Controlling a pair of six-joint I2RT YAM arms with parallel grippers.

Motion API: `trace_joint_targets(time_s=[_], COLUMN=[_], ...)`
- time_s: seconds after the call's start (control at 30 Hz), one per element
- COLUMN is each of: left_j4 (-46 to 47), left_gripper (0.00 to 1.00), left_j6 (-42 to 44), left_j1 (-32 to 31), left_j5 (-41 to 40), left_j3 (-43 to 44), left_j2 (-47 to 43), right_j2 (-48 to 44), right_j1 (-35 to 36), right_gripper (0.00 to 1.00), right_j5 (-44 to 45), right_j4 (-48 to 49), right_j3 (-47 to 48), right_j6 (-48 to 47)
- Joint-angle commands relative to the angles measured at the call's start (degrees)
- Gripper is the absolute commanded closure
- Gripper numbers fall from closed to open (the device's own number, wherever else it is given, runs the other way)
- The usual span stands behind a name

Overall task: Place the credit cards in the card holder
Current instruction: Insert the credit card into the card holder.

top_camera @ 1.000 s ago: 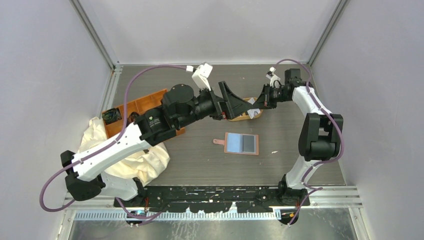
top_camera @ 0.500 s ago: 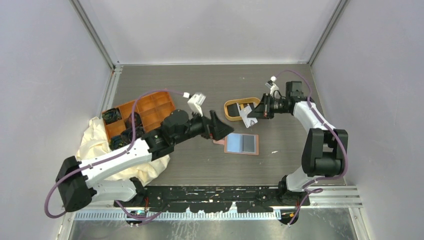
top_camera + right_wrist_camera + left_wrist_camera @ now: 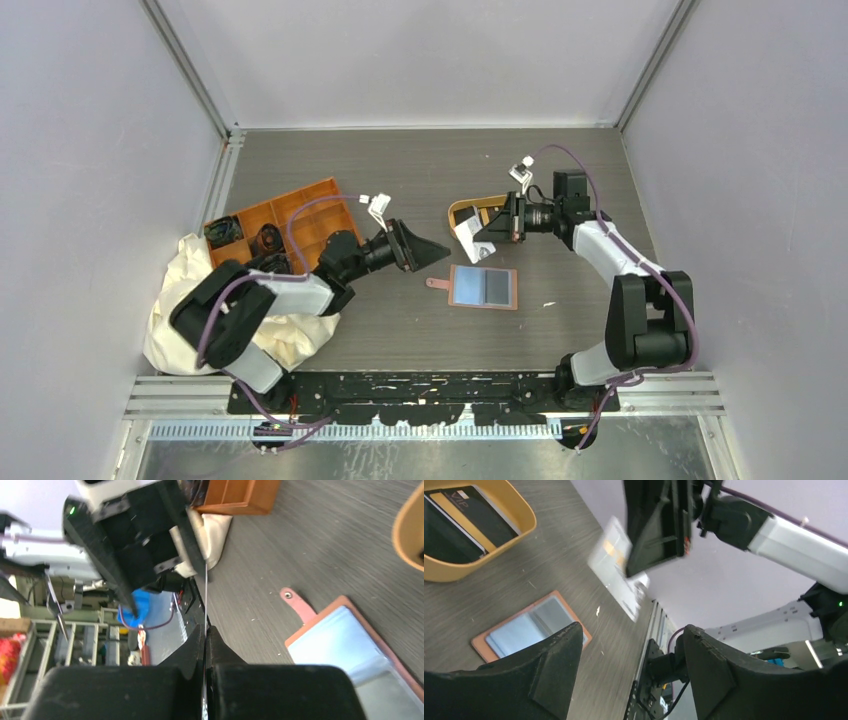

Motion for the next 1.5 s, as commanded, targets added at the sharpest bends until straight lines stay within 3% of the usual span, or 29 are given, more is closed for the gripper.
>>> trace_joint_targets(time_s=[0.0, 0.17, 0.53, 1.1, 1.17, 1.3, 1.33, 1.4, 1.43, 1.47], left_j4=[20.3, 20.3, 20.3, 20.3, 20.3, 20.3, 20.3, 20.3, 20.3, 19.8], left_gripper=[0.28, 0.28, 0.58, 0.63, 0.72, 0.99, 1.00, 1.00, 1.00, 1.00], left_j6=[-10.8, -7.1, -8.6, -9.1, -9.0, -9.0, -8.6, -7.6, -7.4, -7.4], left_j1=[2.4, 2.4, 2.4, 1.7, 1.7, 1.7, 1.7, 2.3, 3.0, 4.0], left_j5=[9.4, 6.5, 8.8, 10.6, 10.8, 11.5, 11.5, 12.0, 12.7, 13.7], left_j3=[4.8, 3.8, 6.8, 7.4, 7.9, 8.3, 8.1, 7.3, 6.8, 6.1], left_j2=[7.9, 7.1, 8.8, 11.3, 11.4, 11.6, 11.6, 11.5, 11.5, 11.5], right_j2=[-5.8, -7.8, -6.9, -6.8, -6.6, -6.7, -6.8, -7.2, -7.6, -8.0], right_j1=[2.5, 3.8, 6.5, 7.0, 7.1, 7.1, 7.1, 7.1, 7.1, 7.0], right_gripper=[0.98, 0.98, 0.98, 0.97, 0.97, 0.97, 0.95, 0.78, 0.67, 0.55], right_j5=[-4.0, -4.5, -4.5, -4.5, -4.3, -4.1, -4.0, -3.1, -2.0, 0.1], right_j4=[1.3, 0.4, -4.8, -4.8, -4.8, -4.8, -4.8, -6.5, -10.7, -18.6], right_j3=[1.3, 1.3, 2.7, 2.8, 2.7, 2.7, 2.7, 3.2, 4.3, 6.7], right_j6=[-3.4, -5.2, -10.3, -10.5, -10.5, -10.5, -10.7, -12.6, -16.3, -28.9])
